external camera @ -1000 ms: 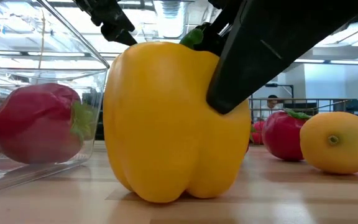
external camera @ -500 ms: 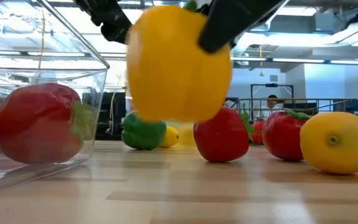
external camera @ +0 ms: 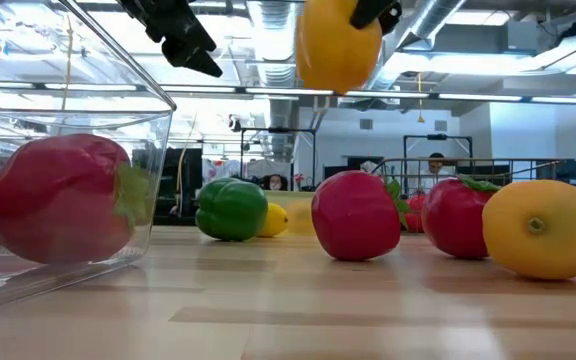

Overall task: Sort produce into baskets
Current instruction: Put the bottom yellow bell pepper into the wire basket

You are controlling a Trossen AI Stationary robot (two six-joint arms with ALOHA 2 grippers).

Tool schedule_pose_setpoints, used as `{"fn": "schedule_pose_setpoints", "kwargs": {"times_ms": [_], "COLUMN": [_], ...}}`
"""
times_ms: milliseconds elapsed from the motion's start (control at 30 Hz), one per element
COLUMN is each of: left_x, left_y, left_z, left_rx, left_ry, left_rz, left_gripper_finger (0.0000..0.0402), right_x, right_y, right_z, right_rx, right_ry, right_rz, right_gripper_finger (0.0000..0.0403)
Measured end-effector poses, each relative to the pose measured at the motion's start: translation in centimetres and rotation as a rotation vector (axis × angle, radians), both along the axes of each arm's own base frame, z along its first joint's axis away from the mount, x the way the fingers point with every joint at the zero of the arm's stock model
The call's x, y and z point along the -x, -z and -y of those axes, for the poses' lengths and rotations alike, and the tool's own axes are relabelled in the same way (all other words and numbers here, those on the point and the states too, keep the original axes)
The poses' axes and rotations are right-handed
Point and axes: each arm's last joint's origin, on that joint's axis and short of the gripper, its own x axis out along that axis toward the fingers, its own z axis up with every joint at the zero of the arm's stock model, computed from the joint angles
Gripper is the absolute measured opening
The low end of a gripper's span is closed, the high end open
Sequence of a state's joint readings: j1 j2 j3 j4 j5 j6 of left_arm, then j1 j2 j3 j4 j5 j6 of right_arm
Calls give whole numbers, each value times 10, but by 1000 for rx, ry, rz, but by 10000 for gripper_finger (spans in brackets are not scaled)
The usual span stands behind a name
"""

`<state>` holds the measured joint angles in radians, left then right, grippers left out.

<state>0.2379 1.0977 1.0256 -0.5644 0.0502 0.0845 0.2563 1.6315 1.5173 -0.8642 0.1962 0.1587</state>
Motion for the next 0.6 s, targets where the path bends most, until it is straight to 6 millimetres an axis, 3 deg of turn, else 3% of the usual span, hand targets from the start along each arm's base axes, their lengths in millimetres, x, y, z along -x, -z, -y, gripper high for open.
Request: {"fn": "schedule_pose_setpoints", "kwargs": {"times_ms": [267,600], "left_x": [0,0], "left_y": [0,0], "left_z": [0,0], "left_rx": [-1,-2], "left_ry": [-1,-1], "left_rz": [0,1], "left_gripper_finger": [399,399], "right_x": [34,80], "right_y": [-37,-49], "right_z": [74,167], "right_rx": [126,165], "right_ry": [188,476], "right_rz": [20,-89], "right_gripper_finger": [330,330]}}
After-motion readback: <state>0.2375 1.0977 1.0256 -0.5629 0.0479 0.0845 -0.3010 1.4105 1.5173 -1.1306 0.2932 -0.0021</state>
